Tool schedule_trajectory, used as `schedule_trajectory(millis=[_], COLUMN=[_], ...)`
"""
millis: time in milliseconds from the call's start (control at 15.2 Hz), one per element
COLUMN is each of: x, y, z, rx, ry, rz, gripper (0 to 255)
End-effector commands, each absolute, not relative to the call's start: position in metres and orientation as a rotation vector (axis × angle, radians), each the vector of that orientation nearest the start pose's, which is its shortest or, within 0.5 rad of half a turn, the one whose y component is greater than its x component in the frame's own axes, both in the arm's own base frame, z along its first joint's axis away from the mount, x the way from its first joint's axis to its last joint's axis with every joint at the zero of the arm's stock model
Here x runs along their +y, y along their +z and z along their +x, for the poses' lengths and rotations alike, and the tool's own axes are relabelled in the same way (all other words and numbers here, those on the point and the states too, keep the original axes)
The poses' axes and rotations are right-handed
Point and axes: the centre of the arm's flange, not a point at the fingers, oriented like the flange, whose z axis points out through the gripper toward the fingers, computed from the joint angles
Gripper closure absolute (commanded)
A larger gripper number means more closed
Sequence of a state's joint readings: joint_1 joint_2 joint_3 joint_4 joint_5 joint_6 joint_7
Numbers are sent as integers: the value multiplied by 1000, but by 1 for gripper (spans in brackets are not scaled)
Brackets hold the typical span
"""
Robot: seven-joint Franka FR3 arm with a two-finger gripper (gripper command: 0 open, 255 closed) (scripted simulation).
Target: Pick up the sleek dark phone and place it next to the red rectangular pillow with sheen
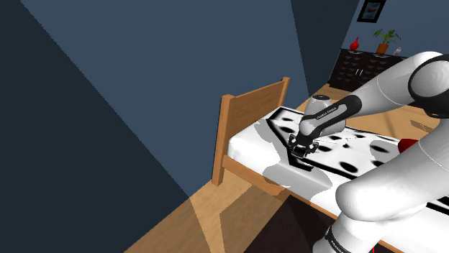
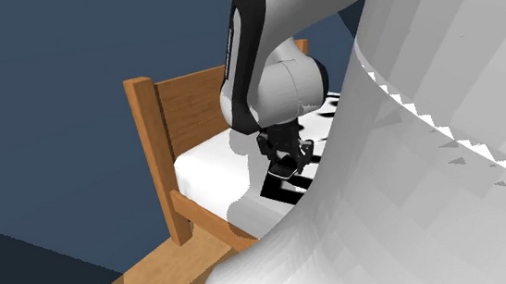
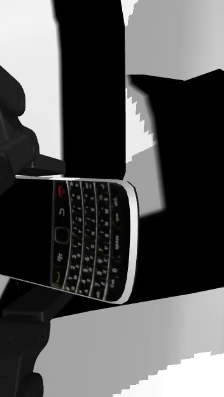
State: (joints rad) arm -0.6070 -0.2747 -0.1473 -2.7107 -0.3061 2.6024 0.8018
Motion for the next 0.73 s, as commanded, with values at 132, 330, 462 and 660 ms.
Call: schedule_trajectory(millis=[132, 330, 462, 660], x=[-274, -274, -274, -274], y=[338, 354, 364, 380], z=[303, 303, 303, 303], rx=[1981, 1981, 1981, 1981], ry=[-273, -273, -273, -273], rz=[-2594, -2594, -2594, -2594], gripper=[255, 255, 255, 255])
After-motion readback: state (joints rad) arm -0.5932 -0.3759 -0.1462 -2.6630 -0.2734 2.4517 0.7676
